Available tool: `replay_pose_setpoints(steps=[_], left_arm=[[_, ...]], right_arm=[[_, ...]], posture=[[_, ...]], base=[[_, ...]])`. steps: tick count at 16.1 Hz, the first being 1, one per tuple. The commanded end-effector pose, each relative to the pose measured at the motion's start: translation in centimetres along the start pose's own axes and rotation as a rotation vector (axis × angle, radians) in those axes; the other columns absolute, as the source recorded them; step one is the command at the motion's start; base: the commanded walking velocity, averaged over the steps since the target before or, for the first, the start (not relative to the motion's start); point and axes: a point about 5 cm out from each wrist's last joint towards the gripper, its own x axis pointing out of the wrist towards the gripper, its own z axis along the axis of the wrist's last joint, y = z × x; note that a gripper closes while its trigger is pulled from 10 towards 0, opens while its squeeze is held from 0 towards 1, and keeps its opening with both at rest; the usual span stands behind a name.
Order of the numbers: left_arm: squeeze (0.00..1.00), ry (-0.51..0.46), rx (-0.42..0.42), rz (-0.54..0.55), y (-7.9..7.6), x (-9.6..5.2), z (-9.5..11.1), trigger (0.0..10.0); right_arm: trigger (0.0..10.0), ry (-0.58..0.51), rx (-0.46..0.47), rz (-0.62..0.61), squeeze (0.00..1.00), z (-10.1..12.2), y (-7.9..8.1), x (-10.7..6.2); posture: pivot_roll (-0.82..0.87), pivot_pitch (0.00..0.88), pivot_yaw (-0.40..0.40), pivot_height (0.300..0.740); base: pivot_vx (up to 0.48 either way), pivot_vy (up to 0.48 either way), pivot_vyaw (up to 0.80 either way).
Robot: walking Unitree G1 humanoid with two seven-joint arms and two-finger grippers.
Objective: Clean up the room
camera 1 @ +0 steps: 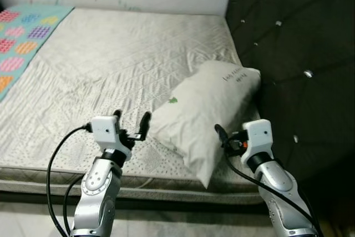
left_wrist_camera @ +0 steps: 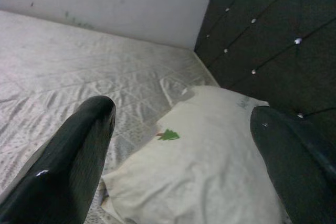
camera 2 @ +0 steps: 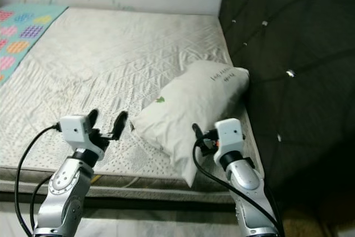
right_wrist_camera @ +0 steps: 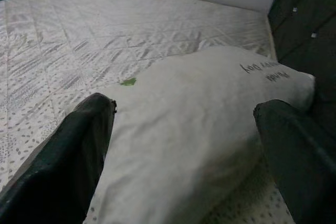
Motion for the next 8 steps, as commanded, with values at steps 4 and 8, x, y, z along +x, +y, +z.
replay_pose_setpoints(steps=[4,8], left_arm=[[0.00,0.012,0.013,0.037,0.70,-0.30,0.02,10.0],[0.00,0.012,0.008,0.029,0.68,-0.29,-0.03,10.0]], right_arm=[[10.0,-0.007,-0.004,0.002,0.00,0.25,0.25,0.15],[10.0,-0.004,-0.006,0.002,0.00,0.18,0.19,0.12]], posture=[[-0.11,0.115,-0.018,0.740],[-0.11,0.116,-0.019,0.740]], base=[[0.165,0.000,0.00],[0.000,0.000,0.00]])
